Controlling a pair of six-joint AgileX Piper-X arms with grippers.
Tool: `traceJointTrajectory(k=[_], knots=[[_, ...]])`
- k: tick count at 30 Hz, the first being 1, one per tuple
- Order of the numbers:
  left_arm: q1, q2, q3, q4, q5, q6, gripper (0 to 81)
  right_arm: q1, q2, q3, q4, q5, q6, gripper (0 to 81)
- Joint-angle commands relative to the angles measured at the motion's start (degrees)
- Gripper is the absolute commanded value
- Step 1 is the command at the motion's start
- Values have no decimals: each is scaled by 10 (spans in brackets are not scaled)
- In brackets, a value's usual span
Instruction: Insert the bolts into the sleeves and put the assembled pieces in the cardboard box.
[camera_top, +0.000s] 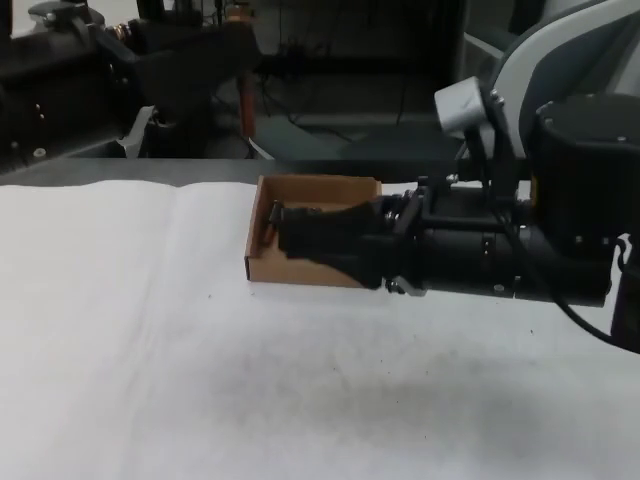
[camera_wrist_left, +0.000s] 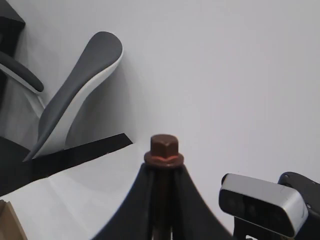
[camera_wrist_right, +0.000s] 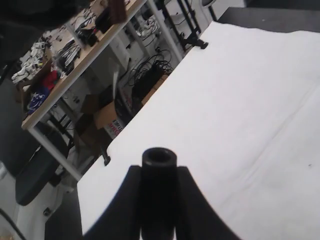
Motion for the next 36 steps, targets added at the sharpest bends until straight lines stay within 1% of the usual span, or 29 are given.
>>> traceJointTrajectory(k=[1,7,12,17,27,36], knots=[[-2,-3,-1,-16,20,-9,17,-2,6,-17,-15,-36,-21,6],[-2,-3,-1,-15,42,-15,17,-2,8,-34,-11,-43,-70,6],[-2,-3,-1,-15,44,-29,17,-2,8,-34,22,-44,-111,6],[-2,-3,-1,-15,44,-29,17,-2,8,-34,28,-44,-133,6],[-2,-3,24,-15,44,-15,17,-2,36,-62,30,-44,-135,6],[-2,-3,39,-52,17,-15,17,-2,44,-76,45,-34,-135,6]])
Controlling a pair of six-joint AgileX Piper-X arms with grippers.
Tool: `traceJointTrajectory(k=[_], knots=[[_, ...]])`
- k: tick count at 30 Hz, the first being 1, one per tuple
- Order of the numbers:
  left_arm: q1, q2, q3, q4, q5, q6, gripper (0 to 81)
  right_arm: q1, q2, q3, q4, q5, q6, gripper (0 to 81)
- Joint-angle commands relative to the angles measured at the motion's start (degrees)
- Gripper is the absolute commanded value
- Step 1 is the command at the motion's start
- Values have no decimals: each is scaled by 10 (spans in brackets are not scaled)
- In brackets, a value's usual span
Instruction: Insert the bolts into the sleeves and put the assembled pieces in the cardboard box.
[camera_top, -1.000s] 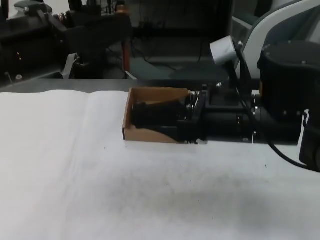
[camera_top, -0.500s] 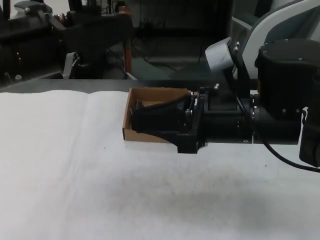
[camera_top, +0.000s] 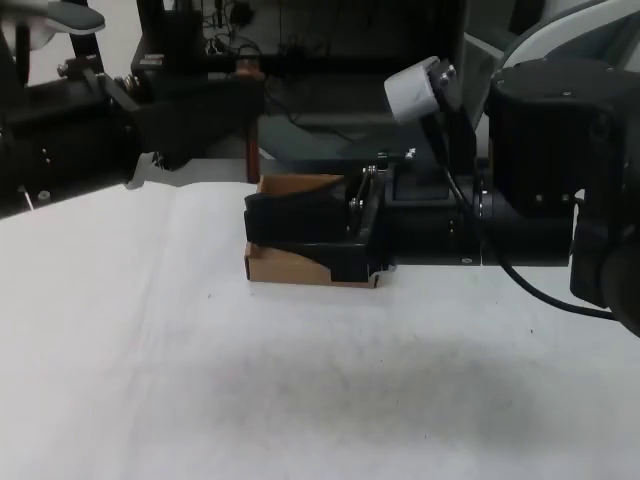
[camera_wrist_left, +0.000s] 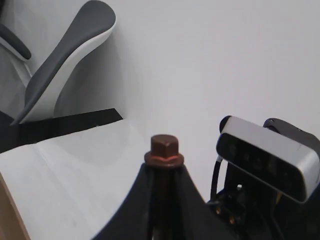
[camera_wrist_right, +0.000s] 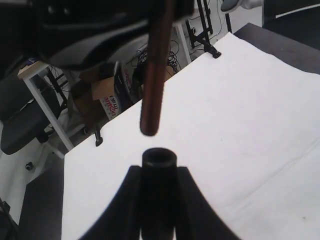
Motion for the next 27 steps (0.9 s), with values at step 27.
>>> traceJointTrajectory(k=[27], knots=[[-31,-3,-1,-31,-65,48,17,-5,0,-13,4,19,26,6]])
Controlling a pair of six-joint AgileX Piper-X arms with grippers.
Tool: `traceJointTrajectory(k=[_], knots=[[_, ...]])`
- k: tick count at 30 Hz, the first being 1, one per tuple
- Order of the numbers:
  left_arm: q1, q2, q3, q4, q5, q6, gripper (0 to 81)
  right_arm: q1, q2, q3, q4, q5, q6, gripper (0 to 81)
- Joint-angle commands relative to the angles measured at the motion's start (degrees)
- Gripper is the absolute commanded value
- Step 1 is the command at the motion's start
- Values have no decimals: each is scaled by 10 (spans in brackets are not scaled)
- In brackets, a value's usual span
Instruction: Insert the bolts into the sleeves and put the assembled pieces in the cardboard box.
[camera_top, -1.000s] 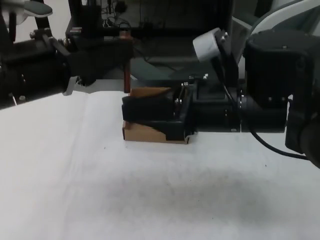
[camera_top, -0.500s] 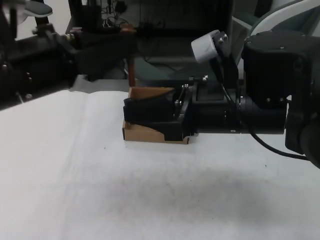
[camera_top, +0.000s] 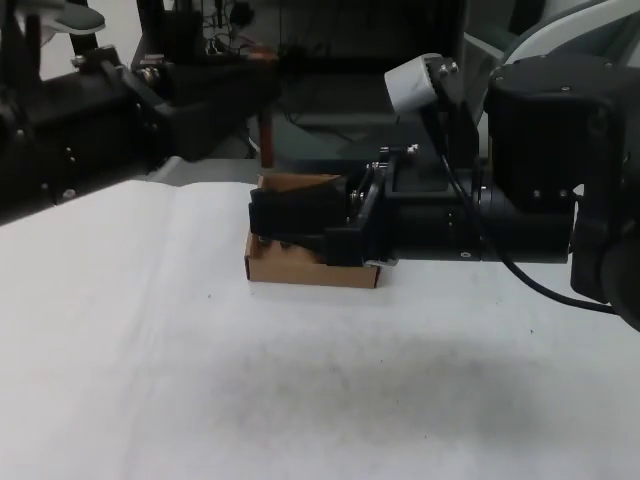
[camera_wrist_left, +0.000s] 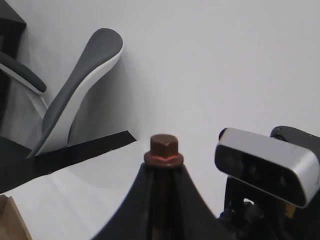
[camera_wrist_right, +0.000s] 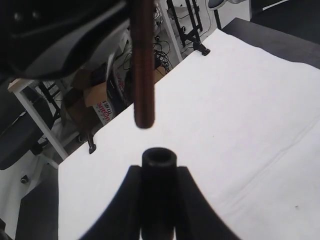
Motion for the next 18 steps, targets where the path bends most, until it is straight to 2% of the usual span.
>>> traceJointTrajectory(k=[1,18], knots=[[2,-3,-1,-13,1,7,17,-3,0,-8,-7,-4,1,6],[0,-3,-1,25,-5,28,17,-3,0,-9,-37,14,39,6]])
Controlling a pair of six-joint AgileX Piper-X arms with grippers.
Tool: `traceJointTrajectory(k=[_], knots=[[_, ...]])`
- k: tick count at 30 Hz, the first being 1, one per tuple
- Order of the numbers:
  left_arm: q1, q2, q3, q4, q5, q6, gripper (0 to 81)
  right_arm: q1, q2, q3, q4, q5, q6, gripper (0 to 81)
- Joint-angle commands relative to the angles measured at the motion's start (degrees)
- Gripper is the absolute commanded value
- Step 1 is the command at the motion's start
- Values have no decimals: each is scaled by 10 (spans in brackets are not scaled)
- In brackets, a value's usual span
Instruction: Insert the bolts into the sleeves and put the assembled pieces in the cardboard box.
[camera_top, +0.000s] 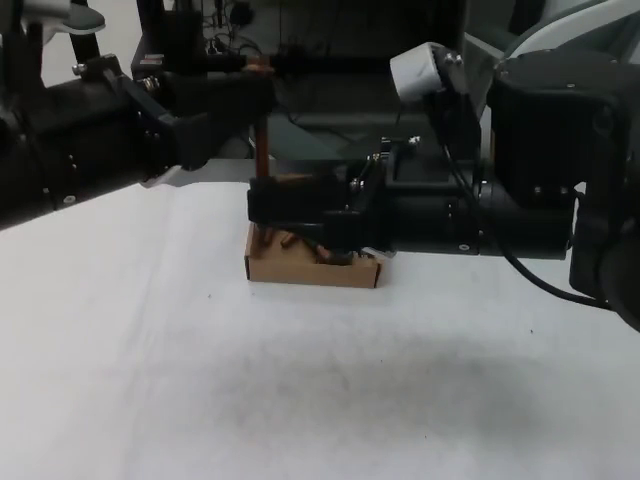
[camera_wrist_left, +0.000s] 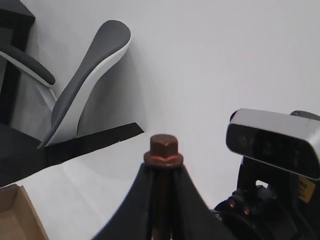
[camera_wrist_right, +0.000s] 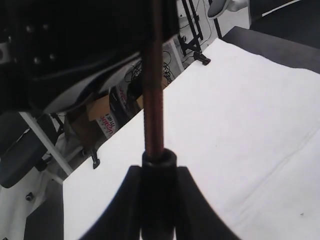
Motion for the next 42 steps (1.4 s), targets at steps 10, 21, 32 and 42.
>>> traceJointTrajectory(k=[10,21,32,42], knots=[[-1,-3,-1,0,-13,3,17,-3,-1,-9,-37,21,17,6],[-31,-3,-1,9,-48,-10,17,-3,-1,-12,-46,36,17,6],[-54,-3,-1,61,-43,30,17,-14,-1,-29,-44,31,11,6],[-54,-3,-1,60,6,36,479,-14,-1,-29,-42,32,11,6]])
